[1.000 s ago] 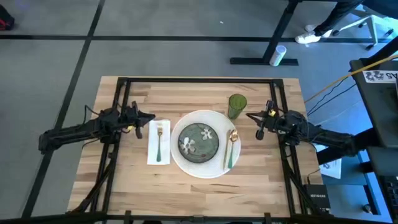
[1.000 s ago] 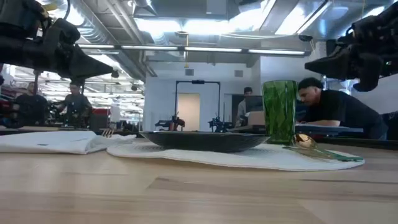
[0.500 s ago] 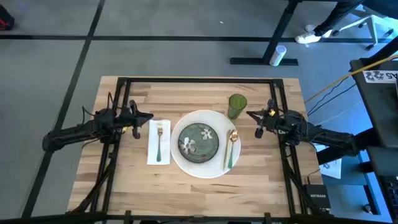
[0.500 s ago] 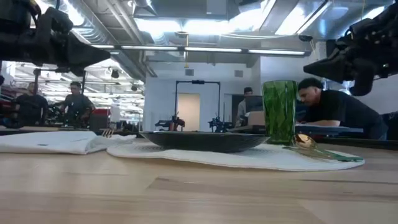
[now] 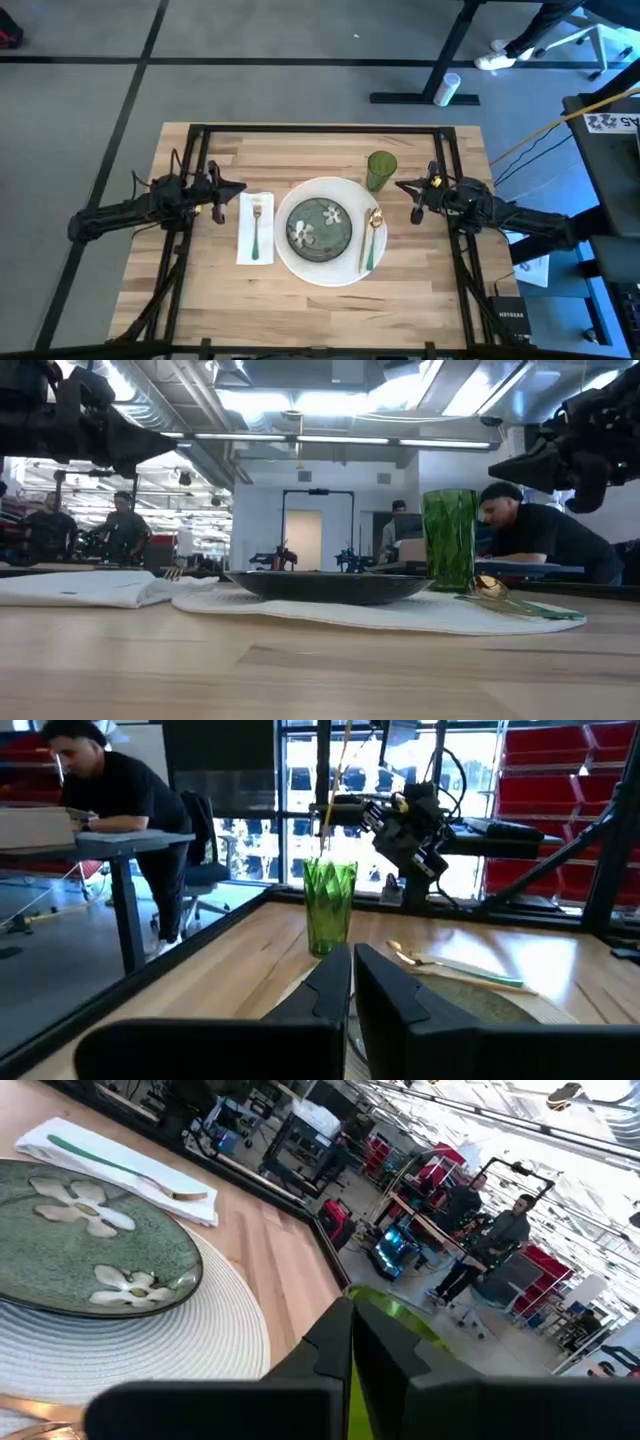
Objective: Set table place
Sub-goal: Return to Home Position
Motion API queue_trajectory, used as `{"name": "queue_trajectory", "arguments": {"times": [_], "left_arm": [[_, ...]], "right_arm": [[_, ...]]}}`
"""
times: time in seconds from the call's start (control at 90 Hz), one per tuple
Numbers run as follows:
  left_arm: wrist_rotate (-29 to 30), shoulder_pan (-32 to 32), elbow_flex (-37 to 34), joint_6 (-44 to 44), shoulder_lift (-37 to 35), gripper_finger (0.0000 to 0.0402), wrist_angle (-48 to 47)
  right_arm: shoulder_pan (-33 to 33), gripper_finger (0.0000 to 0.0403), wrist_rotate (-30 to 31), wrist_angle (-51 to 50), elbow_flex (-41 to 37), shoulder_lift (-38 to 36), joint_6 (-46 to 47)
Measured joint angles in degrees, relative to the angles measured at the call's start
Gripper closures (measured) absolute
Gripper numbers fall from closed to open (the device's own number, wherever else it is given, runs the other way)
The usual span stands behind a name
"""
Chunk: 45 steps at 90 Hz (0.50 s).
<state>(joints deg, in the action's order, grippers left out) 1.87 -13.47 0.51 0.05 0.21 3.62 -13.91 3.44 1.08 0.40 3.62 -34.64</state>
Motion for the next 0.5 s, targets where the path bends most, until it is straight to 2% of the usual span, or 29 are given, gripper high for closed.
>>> {"name": "queue_trajectory", "arguments": {"times": [0.233, 0.389, 0.5], "left_arm": [[-0.01, 0.00, 0.00, -4.36, 0.23, 0.0402, -2.73], [0.00, 0.00, 0.00, -13.13, 0.46, 0.0402, -2.76], [-0.02, 0.00, 0.00, -15.34, 0.45, 0.0402, -2.78]], "right_arm": [[0.00, 0.0403, -0.37, -0.02, 0.00, 0.00, -0.14], [0.00, 0.0403, -0.46, -0.04, 0.00, 0.00, -0.14], [0.00, 0.0403, -0.46, -0.04, 0.00, 0.02, -0.14]]}}
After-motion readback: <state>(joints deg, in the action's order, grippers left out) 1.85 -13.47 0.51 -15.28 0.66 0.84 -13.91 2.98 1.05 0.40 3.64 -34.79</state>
